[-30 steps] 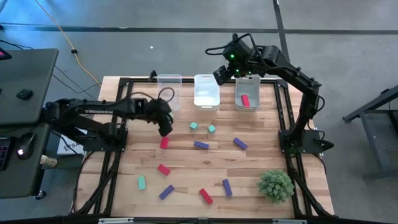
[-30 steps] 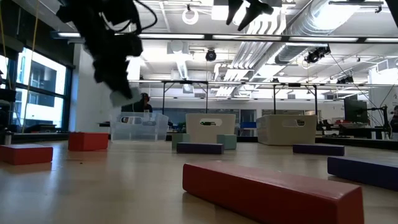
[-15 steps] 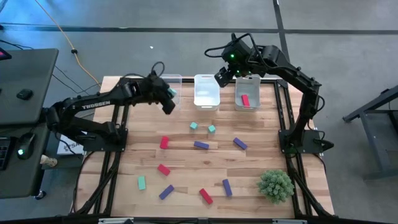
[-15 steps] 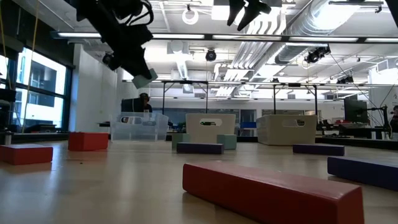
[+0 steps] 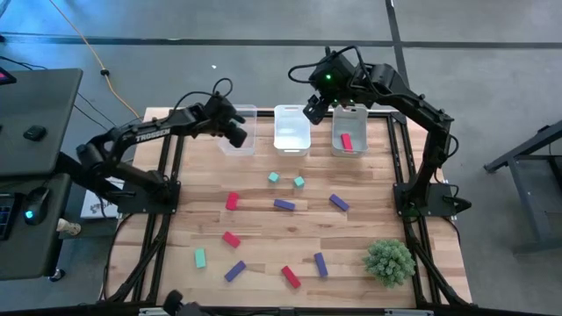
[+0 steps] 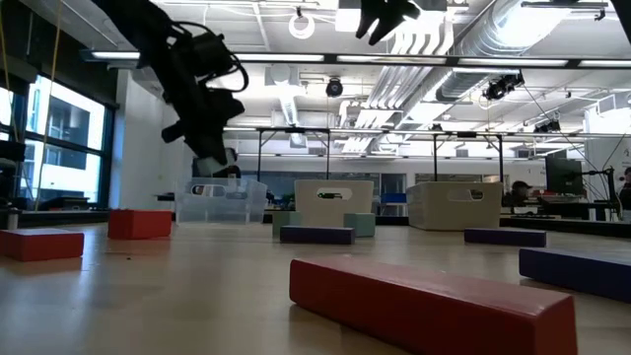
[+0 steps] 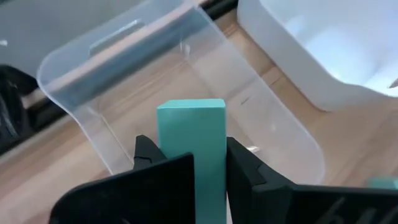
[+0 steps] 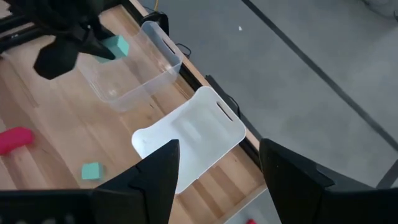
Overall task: Sort & place blocks by color
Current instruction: Put the light blue block into the transparent bin
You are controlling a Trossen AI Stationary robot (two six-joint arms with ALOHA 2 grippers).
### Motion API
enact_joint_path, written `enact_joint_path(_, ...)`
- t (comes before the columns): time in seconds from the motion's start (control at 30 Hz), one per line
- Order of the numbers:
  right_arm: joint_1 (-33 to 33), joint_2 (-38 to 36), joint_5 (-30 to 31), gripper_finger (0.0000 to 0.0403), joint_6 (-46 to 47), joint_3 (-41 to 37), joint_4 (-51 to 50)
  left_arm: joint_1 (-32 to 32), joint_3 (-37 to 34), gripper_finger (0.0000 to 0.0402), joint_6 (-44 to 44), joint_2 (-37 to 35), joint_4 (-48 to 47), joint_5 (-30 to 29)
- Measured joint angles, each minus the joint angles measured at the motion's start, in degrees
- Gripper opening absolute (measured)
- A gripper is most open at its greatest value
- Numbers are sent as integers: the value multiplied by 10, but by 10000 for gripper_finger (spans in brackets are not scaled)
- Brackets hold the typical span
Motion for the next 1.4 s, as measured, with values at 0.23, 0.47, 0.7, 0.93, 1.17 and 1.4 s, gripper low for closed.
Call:
enact_joint_path(0.23, -17, 0, -12, 212, -24, 0, 1, 0, 0, 5, -6, 52, 17, 5)
enact_joint_path(0.47, -29, 0, -44, 212, -24, 0, -2, 0, 0, 5, -16, 89, 25, 5)
enact_joint_path(0.7, -29, 0, -45, 212, -24, 0, -2, 8, 0, 5, -16, 115, 36, 22)
enact_joint_path(0.93, -29, 0, -52, 212, -6, 0, -8, 10, 0, 5, -11, 131, 37, 22)
enact_joint_path(1.17, -21, 0, -85, 212, 22, 0, -68, 10, 0, 31, -11, 134, 38, 21)
enact_joint_path(1.4, -2, 0, -83, 212, 64, 0, -119, 10, 0, 98, 10, 131, 38, 19)
